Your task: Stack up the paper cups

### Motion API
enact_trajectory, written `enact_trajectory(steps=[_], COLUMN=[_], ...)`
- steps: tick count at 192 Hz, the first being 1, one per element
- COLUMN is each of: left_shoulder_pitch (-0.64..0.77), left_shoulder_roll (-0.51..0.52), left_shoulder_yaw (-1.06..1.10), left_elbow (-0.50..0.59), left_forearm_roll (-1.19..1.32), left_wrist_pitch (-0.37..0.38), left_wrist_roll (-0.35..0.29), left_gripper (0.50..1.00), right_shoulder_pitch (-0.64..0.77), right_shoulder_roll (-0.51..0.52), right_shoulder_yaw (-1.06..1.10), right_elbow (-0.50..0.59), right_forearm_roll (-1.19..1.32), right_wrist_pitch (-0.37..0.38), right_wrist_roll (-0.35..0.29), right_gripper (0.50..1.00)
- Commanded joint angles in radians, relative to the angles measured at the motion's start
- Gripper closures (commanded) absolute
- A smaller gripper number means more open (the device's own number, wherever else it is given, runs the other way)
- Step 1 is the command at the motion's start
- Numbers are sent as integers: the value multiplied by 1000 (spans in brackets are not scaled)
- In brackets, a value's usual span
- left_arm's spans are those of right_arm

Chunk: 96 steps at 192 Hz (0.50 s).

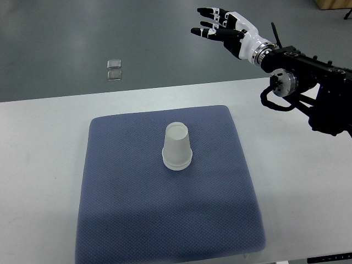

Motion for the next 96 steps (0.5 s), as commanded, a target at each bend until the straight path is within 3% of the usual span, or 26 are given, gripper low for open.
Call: enact_trajectory(steps=[1, 52, 96], left_shoulder_pitch=[1, 0, 1], left_shoulder_roll=[0, 0, 0], left_shoulder_yaw=[0, 0, 0], left_elbow=[0, -2, 0], left_forearm_roll=[0, 0, 0], left_wrist_pitch=[0, 0, 0], left_wrist_roll=[-1, -1, -1], left_gripper=[500, 500, 500], right_shoulder_pitch=[-32, -129, -233], right_shoulder_roll=[21, 72, 118], right_shoulder_yaw=[15, 129, 302], right_elbow=[-4, -44, -79], right_forearm_roll=[130, 323, 312], right_wrist_pitch=[-85, -120, -79], right_wrist_roll=[-1, 2, 16], right_gripper=[581, 581, 579])
